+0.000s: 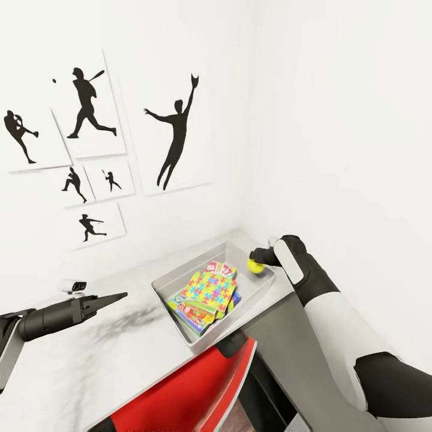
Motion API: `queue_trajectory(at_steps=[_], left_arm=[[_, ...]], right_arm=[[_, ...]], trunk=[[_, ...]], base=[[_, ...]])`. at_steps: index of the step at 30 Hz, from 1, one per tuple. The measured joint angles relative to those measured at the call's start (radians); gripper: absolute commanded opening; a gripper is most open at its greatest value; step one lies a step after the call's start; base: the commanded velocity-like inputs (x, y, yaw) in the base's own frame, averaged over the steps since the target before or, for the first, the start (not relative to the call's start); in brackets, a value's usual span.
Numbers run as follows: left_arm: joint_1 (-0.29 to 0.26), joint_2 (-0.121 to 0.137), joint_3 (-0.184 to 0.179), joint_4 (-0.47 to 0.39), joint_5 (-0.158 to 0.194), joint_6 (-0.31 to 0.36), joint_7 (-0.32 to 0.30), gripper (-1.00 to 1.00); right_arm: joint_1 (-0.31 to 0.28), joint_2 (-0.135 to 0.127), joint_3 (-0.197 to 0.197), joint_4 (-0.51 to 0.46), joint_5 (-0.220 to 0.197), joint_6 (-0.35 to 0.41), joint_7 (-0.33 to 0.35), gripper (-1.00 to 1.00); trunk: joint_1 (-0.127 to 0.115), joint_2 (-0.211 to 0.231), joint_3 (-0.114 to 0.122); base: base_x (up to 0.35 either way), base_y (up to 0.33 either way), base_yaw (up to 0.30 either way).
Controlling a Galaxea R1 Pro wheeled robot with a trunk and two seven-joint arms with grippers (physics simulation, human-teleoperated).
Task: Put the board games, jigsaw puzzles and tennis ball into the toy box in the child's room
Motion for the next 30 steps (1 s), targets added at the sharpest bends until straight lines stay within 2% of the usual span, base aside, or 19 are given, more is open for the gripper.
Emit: queue_trajectory(at_steps=[7, 21, 30], left_arm=[[0.000, 0.000, 0.000, 0.000, 0.000, 0.000, 0.000, 1.00], [0.000, -0.001, 0.000, 0.000, 0.000, -0.004, 0.001, 1.00], [0.000, 0.000, 0.000, 0.000, 0.000, -0.022, 0.001, 1.00]], right_arm=[[0.000, 0.000, 0.005, 0.019, -0.001, -0.033, 0.001, -1.00], [-0.002, 0.001, -0.001, 0.021, 0.002, -0.035, 0.001, -1.00], [-0.030, -0.004, -0.004, 0.021, 0.001, -0.034, 0.001, -1.00]], trunk=[[0.000, 0.000, -0.011], [0.000, 0.000, -0.034], [0.000, 0.000, -0.049]], base=[[0.000, 0.000, 0.000], [0.000, 0.000, 0.000], [0.000, 0.000, 0.000]])
